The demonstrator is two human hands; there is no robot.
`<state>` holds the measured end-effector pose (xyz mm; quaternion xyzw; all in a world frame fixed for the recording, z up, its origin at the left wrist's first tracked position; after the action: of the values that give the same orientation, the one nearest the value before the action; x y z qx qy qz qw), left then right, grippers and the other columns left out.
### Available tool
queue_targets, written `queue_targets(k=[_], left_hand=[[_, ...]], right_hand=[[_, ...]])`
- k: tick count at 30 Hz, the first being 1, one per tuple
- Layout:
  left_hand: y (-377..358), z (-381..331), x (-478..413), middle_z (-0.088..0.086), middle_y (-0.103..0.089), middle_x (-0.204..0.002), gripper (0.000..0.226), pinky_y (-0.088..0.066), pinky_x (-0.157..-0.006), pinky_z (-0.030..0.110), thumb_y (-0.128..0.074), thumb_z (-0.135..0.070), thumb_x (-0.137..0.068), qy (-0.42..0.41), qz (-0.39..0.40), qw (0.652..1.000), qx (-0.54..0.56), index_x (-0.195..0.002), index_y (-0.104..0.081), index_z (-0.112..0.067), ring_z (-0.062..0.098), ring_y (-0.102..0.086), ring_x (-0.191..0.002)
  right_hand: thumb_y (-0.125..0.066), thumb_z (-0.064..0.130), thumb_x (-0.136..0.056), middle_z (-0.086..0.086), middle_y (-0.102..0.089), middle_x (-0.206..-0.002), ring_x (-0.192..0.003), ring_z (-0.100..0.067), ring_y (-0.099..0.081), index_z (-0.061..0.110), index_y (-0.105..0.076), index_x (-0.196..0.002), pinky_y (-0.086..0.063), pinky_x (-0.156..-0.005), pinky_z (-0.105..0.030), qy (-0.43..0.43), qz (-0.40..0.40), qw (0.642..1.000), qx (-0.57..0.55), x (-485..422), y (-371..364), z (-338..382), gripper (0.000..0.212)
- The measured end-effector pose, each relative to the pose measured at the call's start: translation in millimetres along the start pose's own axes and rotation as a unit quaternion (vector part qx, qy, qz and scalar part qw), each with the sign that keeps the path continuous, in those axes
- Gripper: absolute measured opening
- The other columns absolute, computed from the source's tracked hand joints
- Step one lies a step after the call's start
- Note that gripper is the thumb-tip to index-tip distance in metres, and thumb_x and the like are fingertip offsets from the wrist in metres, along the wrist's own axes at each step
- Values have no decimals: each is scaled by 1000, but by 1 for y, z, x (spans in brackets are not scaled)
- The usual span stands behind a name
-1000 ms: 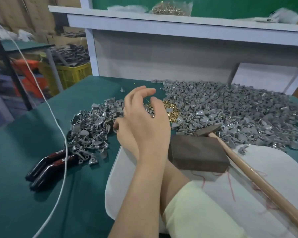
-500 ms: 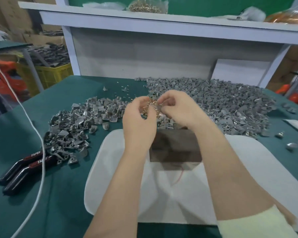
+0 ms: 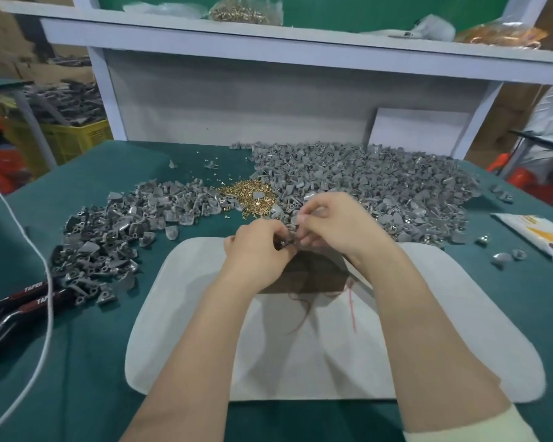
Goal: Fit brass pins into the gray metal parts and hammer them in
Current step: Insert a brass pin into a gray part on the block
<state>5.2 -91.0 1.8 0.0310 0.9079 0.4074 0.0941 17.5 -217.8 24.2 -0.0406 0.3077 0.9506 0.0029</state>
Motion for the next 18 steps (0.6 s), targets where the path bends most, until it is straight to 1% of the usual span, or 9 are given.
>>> queue_targets(k=[2,4,6,8,9,11,13,16,18], left_hand=[[4,5,-2,-8,-64,-94,8,-43,-96,40,-65,-29,-86,6,-20,1000,7,-82,-59,-32,22,-58,-105],[14,12,-4,-6,-62,-89,8,-47,-88,33,-64,-23,-87,12,-70,996,56,-82,-62,-28,20,-60,-96],[31,21,-6,-6,-62,-86,4,-44,-73,22,-63,-19,-88,24,-156,977,141,-86,-65,-22,10,-60,-81],[46,33,-5,-8,-63,-84,4,-41,-65,12,-64,-17,-88,44,-236,941,238,-89,-67,-19,-3,-56,-71],[50,39,-3,-8,-63,-84,4,-43,-69,10,-64,-16,-88,56,-261,919,290,-88,-66,-20,-2,-56,-72],[51,47,-1,-3,-66,-86,6,-49,-81,22,-66,-16,-87,79,-285,877,377,-84,-66,-21,9,-60,-80],[51,51,0,0,-69,-87,10,-52,-83,28,-67,-16,-86,91,-298,850,425,-79,-65,-23,13,-62,-84],[51,52,1,-2,-69,-83,14,-51,-76,21,-68,-18,-86,90,-313,834,445,-75,-64,-26,9,-62,-78],[49,51,0,-6,-68,-80,16,-50,-71,16,-68,-17,-86,80,-311,834,450,-75,-64,-28,2,-61,-73]], right_hand=[[-56,11,-91,-2,-70,-72,-65,-15,-67,15,-63,-84,-56,-67,-30,-4,-51,999,3,-11,5,2,11],[-58,13,-90,0,-71,-85,-79,-16,-67,18,-67,-88,-55,-78,-32,10,-87,995,48,-27,0,9,10],[-59,15,-90,0,-71,-100,-92,-17,-65,19,-71,-96,-51,-87,-33,28,-77,991,109,-43,-20,18,15],[-58,13,-90,-3,-70,-107,-96,-20,-64,17,-72,-101,-51,-88,-31,26,-33,985,169,-64,-48,22,18],[-57,11,-89,-5,-69,-109,-96,-23,-64,14,-71,-102,-51,-87,-31,14,-12,979,203,-75,-62,22,19],[-56,7,-86,-10,-67,-111,-94,-28,-63,8,-68,-105,-51,-84,-32,-28,25,961,273,-92,-82,17,22],[-55,3,-83,-13,-64,-113,-95,-31,-60,4,-62,-103,-48,-79,-34,-52,38,941,332,-101,-92,13,21],[-52,8,-85,-13,-61,-119,-109,-32,-57,8,-57,-117,-42,-79,-35,-44,-2,931,362,-106,-94,7,32],[-48,13,-89,-11,-61,-120,-112,-30,-57,12,-58,-119,-40,-82,-37,-36,-29,931,363,-108,-94,6,32]])
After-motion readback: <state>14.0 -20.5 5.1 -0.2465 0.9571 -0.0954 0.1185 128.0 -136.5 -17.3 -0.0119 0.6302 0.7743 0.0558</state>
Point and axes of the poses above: each hand's wrist, its own x-axis away from the middle knuckle, its own y-axis out of the back of the hand, z = x × y, the point moved 7 cm from there along -x, towards the middle knuckle
